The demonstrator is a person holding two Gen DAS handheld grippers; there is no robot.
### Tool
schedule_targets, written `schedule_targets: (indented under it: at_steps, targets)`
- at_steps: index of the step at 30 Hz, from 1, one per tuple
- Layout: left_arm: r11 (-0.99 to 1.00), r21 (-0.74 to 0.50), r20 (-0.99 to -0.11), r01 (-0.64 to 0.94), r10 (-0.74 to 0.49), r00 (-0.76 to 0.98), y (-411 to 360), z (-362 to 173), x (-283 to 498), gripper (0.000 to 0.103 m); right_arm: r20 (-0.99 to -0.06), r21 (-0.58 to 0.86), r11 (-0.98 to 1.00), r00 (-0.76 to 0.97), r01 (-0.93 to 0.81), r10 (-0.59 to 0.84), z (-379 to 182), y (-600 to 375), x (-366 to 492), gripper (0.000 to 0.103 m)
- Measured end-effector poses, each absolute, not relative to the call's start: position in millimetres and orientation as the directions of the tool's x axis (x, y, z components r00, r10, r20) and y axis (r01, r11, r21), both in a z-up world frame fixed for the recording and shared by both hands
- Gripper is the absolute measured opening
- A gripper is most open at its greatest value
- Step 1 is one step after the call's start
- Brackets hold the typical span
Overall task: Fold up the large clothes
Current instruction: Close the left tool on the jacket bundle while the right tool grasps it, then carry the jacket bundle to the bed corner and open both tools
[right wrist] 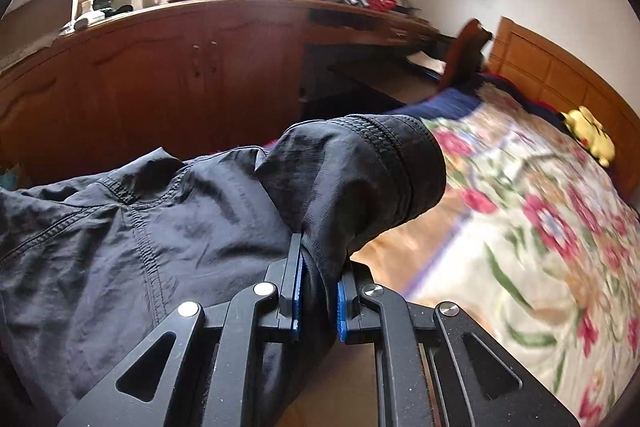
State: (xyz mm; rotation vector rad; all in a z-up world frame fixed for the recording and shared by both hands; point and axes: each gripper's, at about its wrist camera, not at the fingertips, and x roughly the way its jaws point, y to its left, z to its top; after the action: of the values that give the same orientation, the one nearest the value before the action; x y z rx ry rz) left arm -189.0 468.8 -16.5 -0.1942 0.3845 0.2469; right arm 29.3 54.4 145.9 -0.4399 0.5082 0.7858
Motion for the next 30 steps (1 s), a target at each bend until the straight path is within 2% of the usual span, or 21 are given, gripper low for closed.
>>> schedule_targets:
  at_steps: [3, 7, 9, 13, 18, 21, 23, 25, 28, 30]
  targets:
    - [0.939, -0.136, -0.415, -0.315, 0.235, 0.879, 479.3, -23.5, -189.0, 0.006, -0.581, -0.174, 0.627, 0.593, -0.759, 0.557, 133.9, 59.3, 42.8, 0.013]
    - [0.933, -0.132, -0.452, -0.335, 0.245, 0.858, 482.5, -39.6, -189.4, 0.006, -0.621, -0.156, 0.663, 0.595, -0.732, 0.511, 115.2, 57.0, 59.8, 0.018]
    - [0.929, -0.149, -0.462, -0.338, 0.237, 0.855, 483.1, -43.0, -191.0, 0.006, -0.634, -0.136, 0.666, 0.581, -0.733, 0.511, 106.7, 45.9, 66.2, 0.026]
    - [0.925, -0.146, -0.478, -0.352, 0.246, 0.843, 482.7, -41.8, -196.3, 0.010, -0.650, -0.106, 0.662, 0.555, -0.742, 0.518, 97.4, 18.2, 64.7, 0.050]
    - [0.919, -0.107, -0.468, -0.379, 0.290, 0.835, 477.4, -23.8, -211.4, 0.015, -0.631, -0.088, 0.631, 0.534, -0.771, 0.563, 95.8, -17.7, 45.3, 0.058]
    - [0.917, -0.086, -0.451, -0.391, 0.314, 0.836, 472.6, -8.7, -222.5, 0.029, -0.614, -0.077, 0.645, 0.546, -0.760, 0.571, 102.6, -36.1, 28.9, 0.066]
    - [0.920, -0.078, -0.436, -0.385, 0.315, 0.843, 468.0, 2.0, -229.4, 0.043, -0.602, -0.062, 0.639, 0.539, -0.767, 0.589, 106.1, -49.5, 9.2, 0.069]
    - [0.928, -0.074, -0.427, -0.364, 0.300, 0.853, 460.3, 12.5, -231.8, 0.050, -0.588, -0.071, 0.642, 0.551, -0.764, 0.591, 107.9, -67.2, -4.1, 0.071]
    - [0.940, -0.060, -0.410, -0.335, 0.283, 0.867, 439.7, 26.7, -231.3, 0.079, -0.570, -0.068, 0.643, 0.559, -0.763, 0.603, 114.0, -84.3, -17.0, 0.074]
    - [0.950, -0.055, -0.395, -0.307, 0.262, 0.880, 423.8, 36.2, -229.6, 0.080, -0.557, -0.067, 0.648, 0.567, -0.759, 0.607, 119.7, -97.9, -28.6, 0.076]
